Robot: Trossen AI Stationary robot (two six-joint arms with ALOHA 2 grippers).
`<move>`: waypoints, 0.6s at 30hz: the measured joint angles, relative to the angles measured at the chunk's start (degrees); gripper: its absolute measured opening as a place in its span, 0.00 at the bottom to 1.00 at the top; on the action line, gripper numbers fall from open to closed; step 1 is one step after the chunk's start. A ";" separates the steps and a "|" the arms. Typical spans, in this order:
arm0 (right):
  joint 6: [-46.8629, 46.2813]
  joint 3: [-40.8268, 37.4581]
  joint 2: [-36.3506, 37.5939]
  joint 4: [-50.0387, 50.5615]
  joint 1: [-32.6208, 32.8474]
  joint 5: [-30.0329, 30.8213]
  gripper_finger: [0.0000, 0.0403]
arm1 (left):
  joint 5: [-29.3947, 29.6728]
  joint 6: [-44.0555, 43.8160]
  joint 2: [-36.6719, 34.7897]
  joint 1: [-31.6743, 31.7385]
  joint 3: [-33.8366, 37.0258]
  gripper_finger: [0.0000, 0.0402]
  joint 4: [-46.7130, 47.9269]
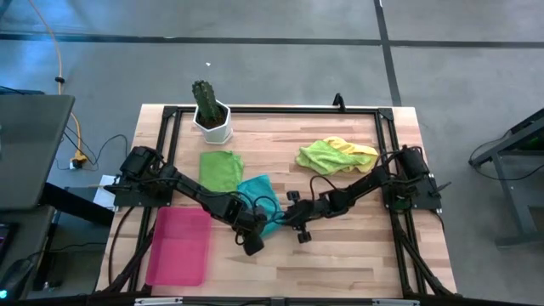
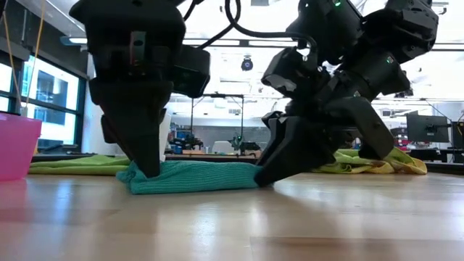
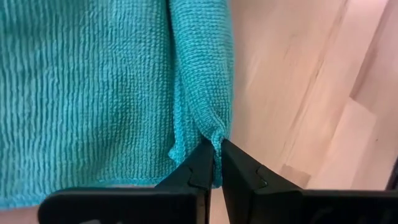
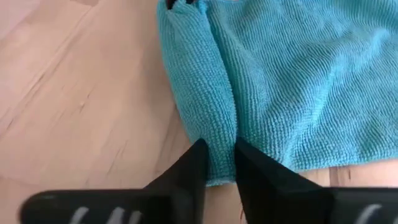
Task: Roll microfiber towels into tight, uniform cylinder then place into a basket
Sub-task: Roll the blue towel
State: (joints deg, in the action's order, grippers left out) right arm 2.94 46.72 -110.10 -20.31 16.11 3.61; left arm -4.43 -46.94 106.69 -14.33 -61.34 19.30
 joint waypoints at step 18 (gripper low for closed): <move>-4.56 -0.09 -0.04 1.45 -0.04 -1.81 0.01 | 2.23 15.82 -2.05 1.04 -0.04 0.35 4.73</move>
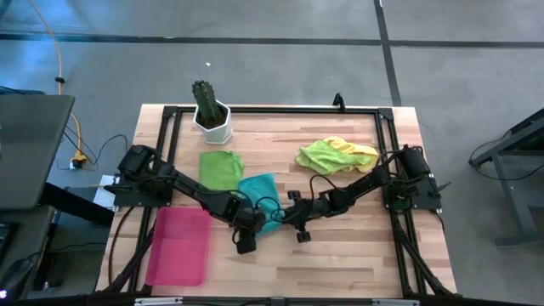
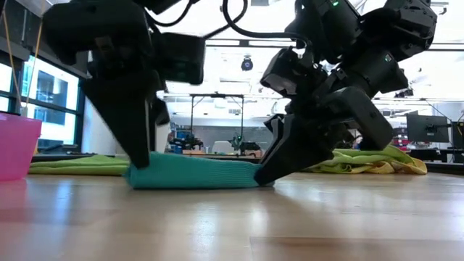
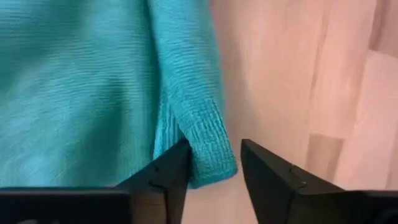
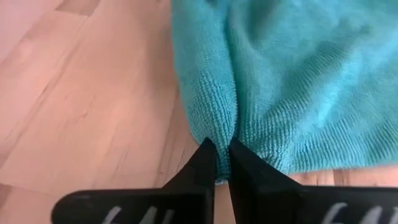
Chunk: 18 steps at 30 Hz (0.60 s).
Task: Roll microfiber towels into tight, uniform cylinder then place into a basket
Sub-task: Roll the blue towel
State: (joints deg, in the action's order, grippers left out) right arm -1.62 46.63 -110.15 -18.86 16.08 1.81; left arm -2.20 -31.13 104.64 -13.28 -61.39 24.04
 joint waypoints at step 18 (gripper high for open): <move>-15.93 -0.13 -0.04 0.38 -0.35 -4.99 0.01 | 16.81 10.46 -6.99 -6.56 -0.02 0.40 -4.57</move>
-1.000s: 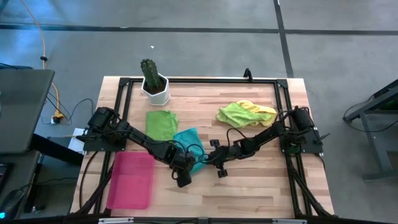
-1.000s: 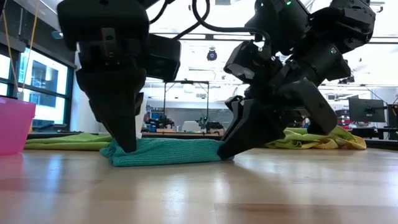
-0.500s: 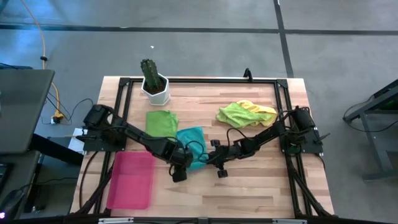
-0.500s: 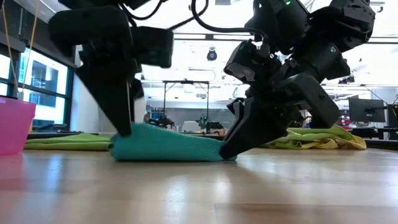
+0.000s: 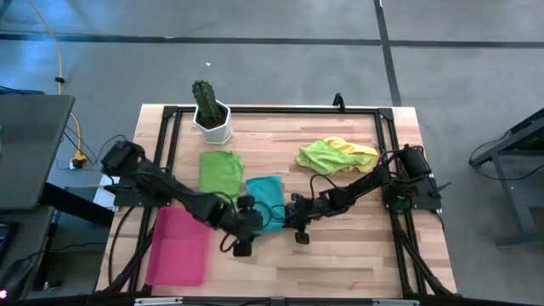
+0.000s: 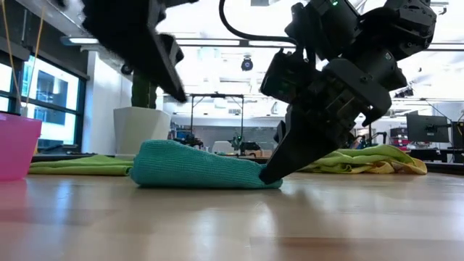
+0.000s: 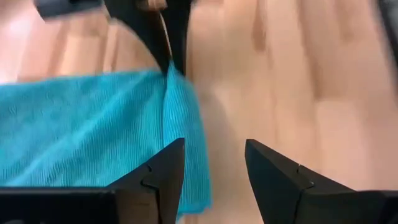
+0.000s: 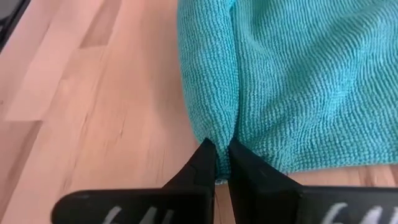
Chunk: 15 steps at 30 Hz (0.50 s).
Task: Roll microfiber towels into tight, uniform cylinder then place into a basket
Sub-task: Roll the blue towel
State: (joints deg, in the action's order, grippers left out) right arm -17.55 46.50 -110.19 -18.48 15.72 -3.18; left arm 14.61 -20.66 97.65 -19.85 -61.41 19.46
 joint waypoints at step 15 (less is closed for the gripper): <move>-6.15 -0.02 -0.04 -0.44 -0.11 -1.59 0.01 | 2.88 -3.31 12.28 -0.97 -0.15 0.41 -1.22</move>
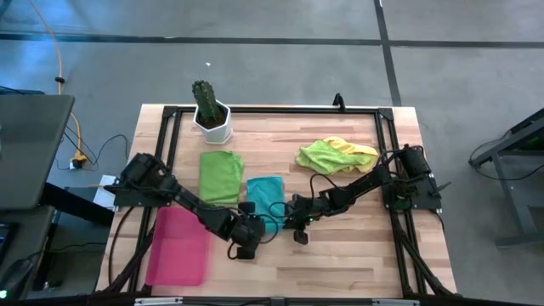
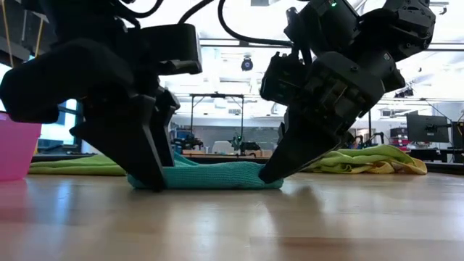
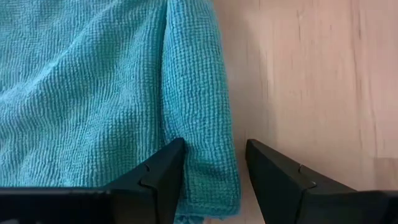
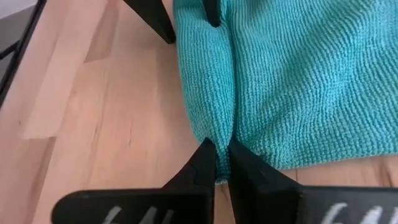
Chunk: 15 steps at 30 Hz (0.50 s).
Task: Roll microfiber towels into tight, uniform cylinder then place into a basket
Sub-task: Roll the blue towel
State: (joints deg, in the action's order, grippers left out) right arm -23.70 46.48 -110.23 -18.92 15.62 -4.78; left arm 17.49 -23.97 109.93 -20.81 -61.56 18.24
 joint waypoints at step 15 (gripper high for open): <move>-7.43 0.11 -0.11 -0.84 0.02 -6.90 0.01 | -20.91 -11.13 -1.22 3.91 0.07 0.09 -1.74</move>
State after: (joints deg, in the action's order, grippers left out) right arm -31.13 46.59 -110.34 -19.77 15.64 -11.68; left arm -3.42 -35.10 108.71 -16.90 -61.49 16.50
